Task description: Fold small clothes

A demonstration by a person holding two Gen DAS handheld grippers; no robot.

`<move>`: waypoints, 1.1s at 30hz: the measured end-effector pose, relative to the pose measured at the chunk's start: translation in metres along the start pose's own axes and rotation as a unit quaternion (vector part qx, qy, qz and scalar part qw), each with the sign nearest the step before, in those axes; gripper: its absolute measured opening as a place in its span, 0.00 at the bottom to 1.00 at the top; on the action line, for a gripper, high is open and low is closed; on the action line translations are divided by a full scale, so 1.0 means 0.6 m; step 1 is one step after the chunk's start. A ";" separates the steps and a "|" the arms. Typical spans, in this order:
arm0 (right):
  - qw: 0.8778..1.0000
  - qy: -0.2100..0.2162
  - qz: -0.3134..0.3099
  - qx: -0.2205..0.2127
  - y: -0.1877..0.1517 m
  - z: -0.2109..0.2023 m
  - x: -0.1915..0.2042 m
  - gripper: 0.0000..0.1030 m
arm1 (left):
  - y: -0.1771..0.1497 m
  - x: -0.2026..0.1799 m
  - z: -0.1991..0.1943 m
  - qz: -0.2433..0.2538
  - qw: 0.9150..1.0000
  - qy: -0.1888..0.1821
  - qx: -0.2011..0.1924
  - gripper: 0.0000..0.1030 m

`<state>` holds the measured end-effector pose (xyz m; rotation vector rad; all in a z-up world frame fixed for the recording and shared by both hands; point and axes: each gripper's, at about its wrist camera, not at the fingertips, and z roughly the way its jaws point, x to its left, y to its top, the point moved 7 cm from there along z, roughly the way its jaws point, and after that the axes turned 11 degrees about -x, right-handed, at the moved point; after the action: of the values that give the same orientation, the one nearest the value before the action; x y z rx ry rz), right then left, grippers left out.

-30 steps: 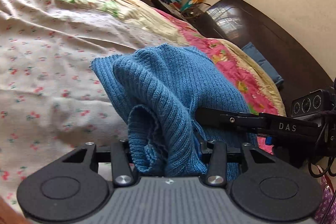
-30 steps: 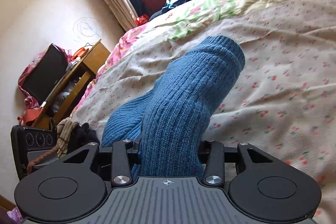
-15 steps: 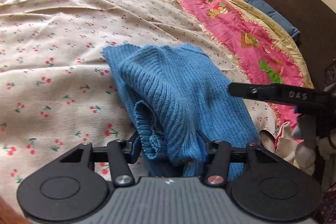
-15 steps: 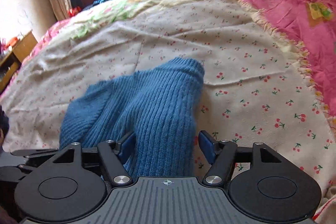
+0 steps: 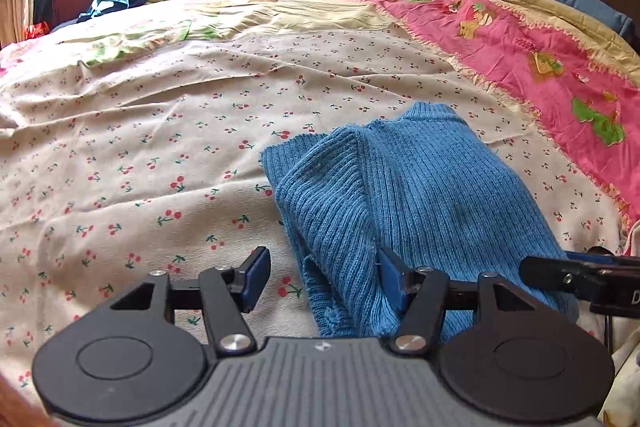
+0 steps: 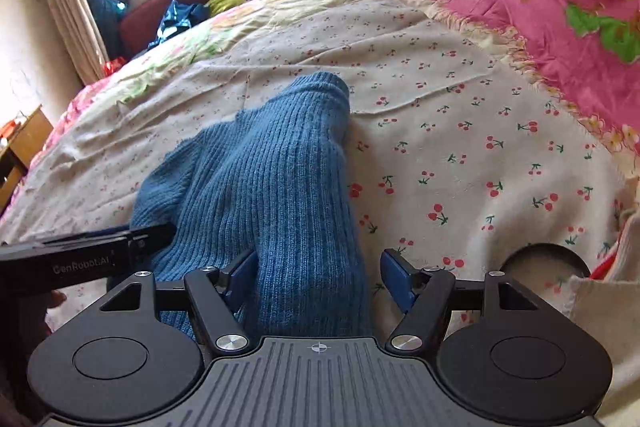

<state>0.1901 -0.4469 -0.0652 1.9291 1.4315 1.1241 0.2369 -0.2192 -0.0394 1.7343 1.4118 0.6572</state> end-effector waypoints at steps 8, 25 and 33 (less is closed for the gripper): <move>0.999 -0.020 0.001 -0.043 -0.011 -0.080 0.027 0.66 | 0.002 -0.027 -0.080 -0.008 0.999 -0.034 -0.009 0.78; 0.991 -0.094 -0.067 -0.066 -0.037 -0.184 0.116 0.67 | -0.032 -0.010 -0.163 -0.026 0.999 0.026 -0.024 1.00; 0.990 -0.108 -0.074 -0.057 -0.061 -0.205 0.125 0.69 | -0.075 -0.025 -0.170 -0.035 0.999 0.017 0.022 1.00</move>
<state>0.0764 -0.3751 -0.0016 1.7736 1.3384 0.8800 0.1273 -0.2050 -0.0190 1.7056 1.5145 0.6245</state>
